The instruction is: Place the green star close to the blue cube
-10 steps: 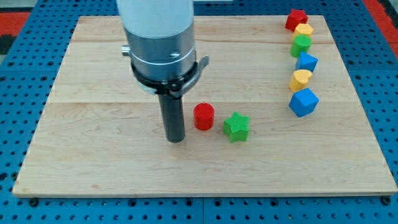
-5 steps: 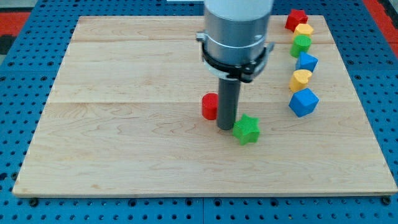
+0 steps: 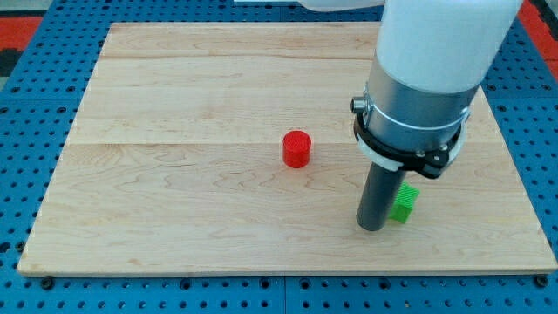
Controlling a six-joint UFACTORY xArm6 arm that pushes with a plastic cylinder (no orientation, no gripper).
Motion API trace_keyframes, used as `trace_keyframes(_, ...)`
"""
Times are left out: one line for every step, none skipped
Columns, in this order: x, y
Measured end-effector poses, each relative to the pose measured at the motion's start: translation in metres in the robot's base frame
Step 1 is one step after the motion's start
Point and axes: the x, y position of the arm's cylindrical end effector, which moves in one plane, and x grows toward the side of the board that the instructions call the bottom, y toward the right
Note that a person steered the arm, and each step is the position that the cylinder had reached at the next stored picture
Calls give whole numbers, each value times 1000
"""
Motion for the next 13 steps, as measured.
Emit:
trace_keyframes(1,0)
trace_keyframes(-10,0)
trace_keyframes(-16,4)
trace_keyframes(-16,16)
trace_keyframes(-15,23)
trace_keyframes(-15,33)
trace_keyframes(-15,47)
trace_keyframes(-15,64)
trace_keyframes(-15,77)
trace_keyframes(0,95)
trace_keyframes(3,102)
trace_keyframes(3,104)
trace_keyframes(-3,104)
